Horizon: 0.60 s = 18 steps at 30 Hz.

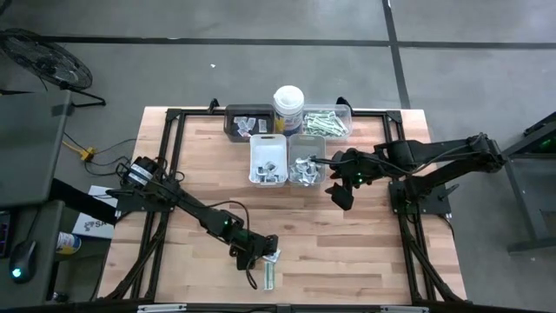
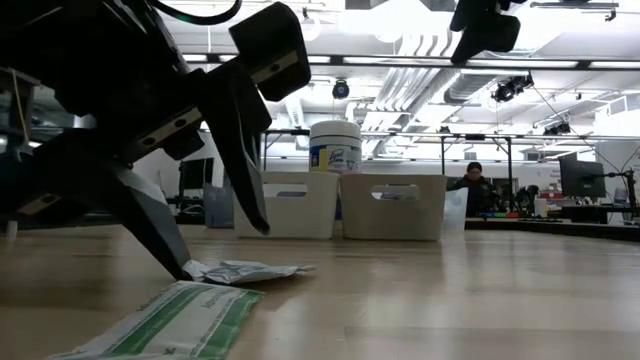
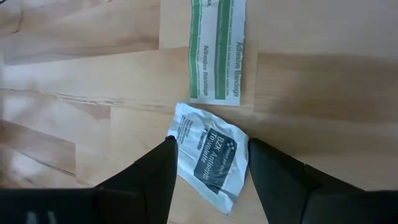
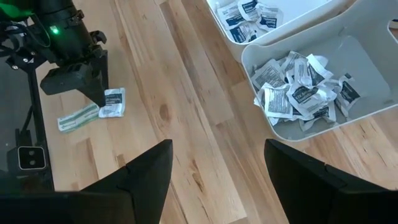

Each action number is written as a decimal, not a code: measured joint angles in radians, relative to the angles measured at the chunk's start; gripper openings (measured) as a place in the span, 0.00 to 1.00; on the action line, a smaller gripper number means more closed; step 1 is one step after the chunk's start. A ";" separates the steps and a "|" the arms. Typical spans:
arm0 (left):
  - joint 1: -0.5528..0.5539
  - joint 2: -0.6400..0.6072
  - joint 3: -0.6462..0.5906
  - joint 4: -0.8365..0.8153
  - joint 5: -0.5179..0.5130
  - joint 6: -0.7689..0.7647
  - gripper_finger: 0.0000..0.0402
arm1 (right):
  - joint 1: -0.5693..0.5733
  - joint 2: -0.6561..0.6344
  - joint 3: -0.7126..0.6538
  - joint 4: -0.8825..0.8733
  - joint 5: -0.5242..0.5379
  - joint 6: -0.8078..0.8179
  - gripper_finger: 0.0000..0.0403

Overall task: Pick & Place First Aid Supplies
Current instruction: Put the wipe into the gray bin

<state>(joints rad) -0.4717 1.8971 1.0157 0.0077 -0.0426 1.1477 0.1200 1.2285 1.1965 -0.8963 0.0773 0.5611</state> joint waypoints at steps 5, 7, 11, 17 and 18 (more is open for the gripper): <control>0.001 0.038 0.002 0.010 0.011 -0.002 0.45 | 0.000 0.000 0.000 0.000 0.003 0.019 0.61; 0.001 0.046 0.002 0.009 0.012 -0.006 0.41 | 0.002 0.000 0.000 0.000 0.003 0.021 0.61; 0.001 0.055 0.002 0.006 0.015 -0.015 0.28 | 0.010 0.000 0.000 0.000 -0.001 0.034 0.61; 0.001 0.057 0.000 -0.004 0.022 -0.058 0.06 | 0.030 0.000 0.000 0.001 0.023 0.043 0.61; 0.000 0.057 0.000 -0.005 0.023 -0.071 0.03 | 0.034 0.000 0.000 0.000 0.029 0.045 0.61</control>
<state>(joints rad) -0.4713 1.9537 1.0153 0.0029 -0.0201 1.0768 0.1541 1.2285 1.1965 -0.8959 0.1065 0.6060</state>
